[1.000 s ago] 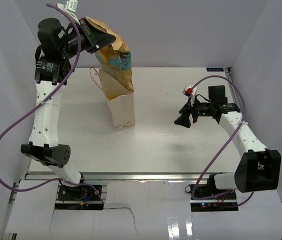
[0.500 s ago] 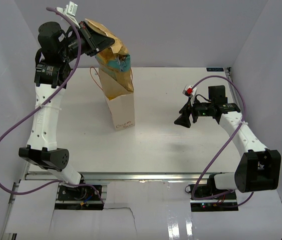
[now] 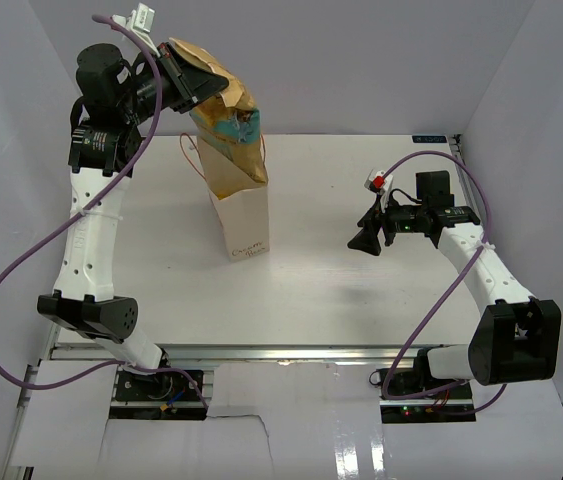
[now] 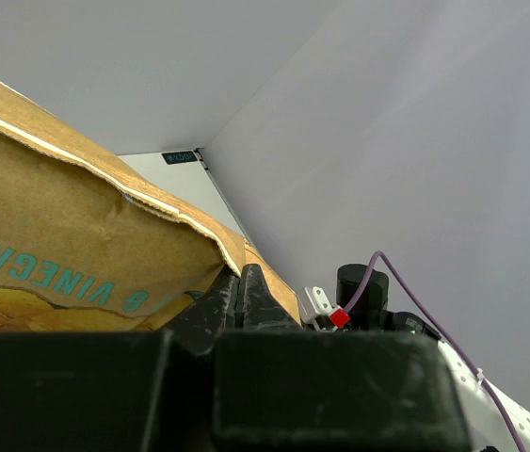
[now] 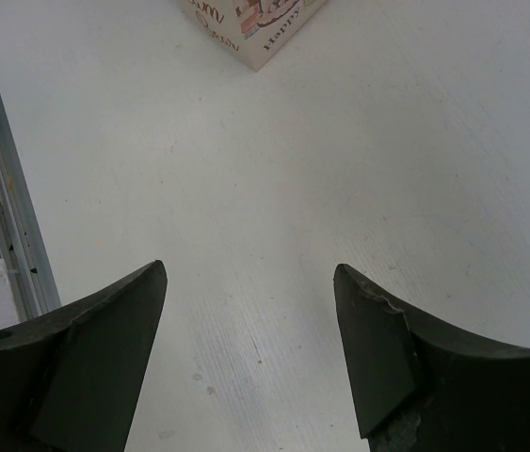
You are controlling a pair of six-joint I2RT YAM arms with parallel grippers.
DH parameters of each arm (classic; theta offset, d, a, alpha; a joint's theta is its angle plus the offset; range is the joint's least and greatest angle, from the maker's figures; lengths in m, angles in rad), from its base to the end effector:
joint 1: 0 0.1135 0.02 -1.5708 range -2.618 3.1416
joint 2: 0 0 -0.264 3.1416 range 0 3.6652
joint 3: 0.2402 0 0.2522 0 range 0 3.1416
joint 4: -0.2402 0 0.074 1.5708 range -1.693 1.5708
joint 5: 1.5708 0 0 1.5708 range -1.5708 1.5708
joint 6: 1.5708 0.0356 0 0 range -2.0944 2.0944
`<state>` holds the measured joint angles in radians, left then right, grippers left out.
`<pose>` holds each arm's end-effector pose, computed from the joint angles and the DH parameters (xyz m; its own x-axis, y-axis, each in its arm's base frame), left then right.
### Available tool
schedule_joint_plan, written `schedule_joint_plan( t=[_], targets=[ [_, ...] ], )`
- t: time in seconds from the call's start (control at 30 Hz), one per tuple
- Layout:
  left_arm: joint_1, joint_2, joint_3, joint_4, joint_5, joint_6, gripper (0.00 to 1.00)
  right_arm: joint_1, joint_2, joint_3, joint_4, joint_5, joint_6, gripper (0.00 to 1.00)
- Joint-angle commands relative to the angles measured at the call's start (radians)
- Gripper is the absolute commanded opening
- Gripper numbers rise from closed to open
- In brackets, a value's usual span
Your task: Place the snacks into the paper bag
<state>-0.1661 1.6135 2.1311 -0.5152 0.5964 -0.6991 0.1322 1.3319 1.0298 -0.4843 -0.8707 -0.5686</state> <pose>0.3102 -0.0723 0.5509 -0.4427 -0.4656 -0.7663 0.5302 0.5532 -0.6425 0.2717 0.0636 0.2858 -0.2572 -0.3842 -0.8867 -0.9006 0.4279 0.0758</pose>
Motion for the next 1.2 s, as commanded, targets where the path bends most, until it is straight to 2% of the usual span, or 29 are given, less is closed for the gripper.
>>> schedule_joint_plan(
  t=[0.0, 0.53, 1.17],
  targets=[
    [-0.003, -0.078, 0.01, 0.047, -0.012, 0.007, 0.0, -0.003, -0.014, -0.013, -0.002, -0.024, -0.005, 0.77],
    [-0.019, -0.115, -0.026, 0.058, 0.003, -0.013, 0.0, -0.003, -0.023, -0.027, 0.001, -0.028, -0.01, 0.77],
    [-0.032, -0.167, -0.197, 0.106, -0.003, -0.016, 0.0, -0.003, -0.028, -0.037, 0.007, -0.03, -0.004, 0.77]
  ],
)
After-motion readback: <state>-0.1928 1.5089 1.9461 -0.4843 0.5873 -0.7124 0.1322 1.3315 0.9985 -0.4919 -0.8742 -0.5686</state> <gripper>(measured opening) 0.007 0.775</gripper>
